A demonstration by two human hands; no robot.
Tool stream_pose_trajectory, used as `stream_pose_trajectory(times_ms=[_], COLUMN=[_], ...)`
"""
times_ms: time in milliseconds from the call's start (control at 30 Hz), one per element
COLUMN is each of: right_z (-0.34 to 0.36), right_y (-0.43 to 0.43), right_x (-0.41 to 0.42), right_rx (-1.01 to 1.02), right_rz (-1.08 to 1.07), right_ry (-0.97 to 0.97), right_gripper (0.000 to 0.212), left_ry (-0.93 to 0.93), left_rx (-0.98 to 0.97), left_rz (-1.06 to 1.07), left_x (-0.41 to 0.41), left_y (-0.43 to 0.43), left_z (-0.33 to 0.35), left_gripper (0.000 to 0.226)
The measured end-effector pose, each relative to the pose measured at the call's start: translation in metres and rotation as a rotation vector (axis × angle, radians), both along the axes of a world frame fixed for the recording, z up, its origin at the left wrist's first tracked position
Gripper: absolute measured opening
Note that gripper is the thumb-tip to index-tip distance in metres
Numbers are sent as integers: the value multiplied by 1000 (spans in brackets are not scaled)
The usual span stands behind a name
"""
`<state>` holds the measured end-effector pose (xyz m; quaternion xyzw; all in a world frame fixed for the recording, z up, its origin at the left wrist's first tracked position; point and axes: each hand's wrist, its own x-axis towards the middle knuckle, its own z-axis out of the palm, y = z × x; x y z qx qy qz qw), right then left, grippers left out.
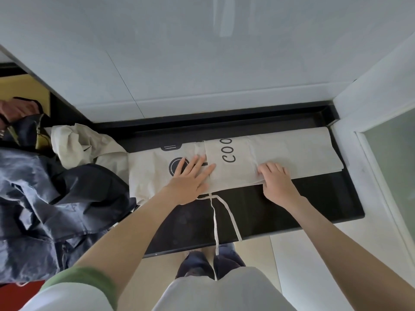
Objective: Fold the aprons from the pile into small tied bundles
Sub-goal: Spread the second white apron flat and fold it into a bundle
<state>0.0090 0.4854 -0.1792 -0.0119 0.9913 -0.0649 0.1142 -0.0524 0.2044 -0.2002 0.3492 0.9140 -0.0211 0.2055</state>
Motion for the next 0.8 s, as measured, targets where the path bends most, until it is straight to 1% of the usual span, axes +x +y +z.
stream_pose_trajectory(times_ms=[67, 133, 167, 233, 267, 333, 400, 467, 533, 600, 700, 733, 767, 800], right_z=[3, 9, 12, 17, 16, 14, 10, 8, 9, 17, 32, 35, 37, 37], right_y=[-4, -18, -29, -56, -72, -104, -130, -151, -165, -178, -196, -199, -202, -201], right_x=[7, 11, 14, 18, 19, 23, 27, 28, 29, 31, 35, 35, 33, 29], right_rx=[-59, -119, -152, -205, -230, -206, -154, -155, -210, -247, -283, -301, -335, -369], right_rz=[13, 91, 146, 226, 221, 167, 101, 15, -38, 32, 232, 258, 255, 236], right_ry=[-48, -21, -3, -21, -58, -144, -169, -242, -343, -416, -516, -502, -446, -338], right_gripper=[28, 18, 13, 23, 29, 36, 37, 32, 28, 28, 29, 33, 37, 37], left_ry=[-20, -69, -48, 64, 104, 143, 153, 116, 11, -82, -128, -127, -113, -78], left_rx=[70, 163, 178, 135, 116, 80, 19, -16, -4, 13, 27, 40, 65, 113], left_rz=[20, 106, 147, 224, 281, 400, 476, 506, 506, 496, 486, 484, 487, 507], left_x=[2, 4, 5, 8, 9, 9, 10, 13, 15, 17, 16, 15, 15, 14], left_y=[-2, -4, -6, -9, -11, -17, -25, -36, -47, -54, -57, -57, -58, -57], left_z=[3, 6, 7, 9, 11, 14, 16, 14, 11, 9, 7, 8, 9, 11], left_gripper=[59, 51, 53, 61, 61, 57, 59, 61, 62, 62, 60, 59, 57, 55])
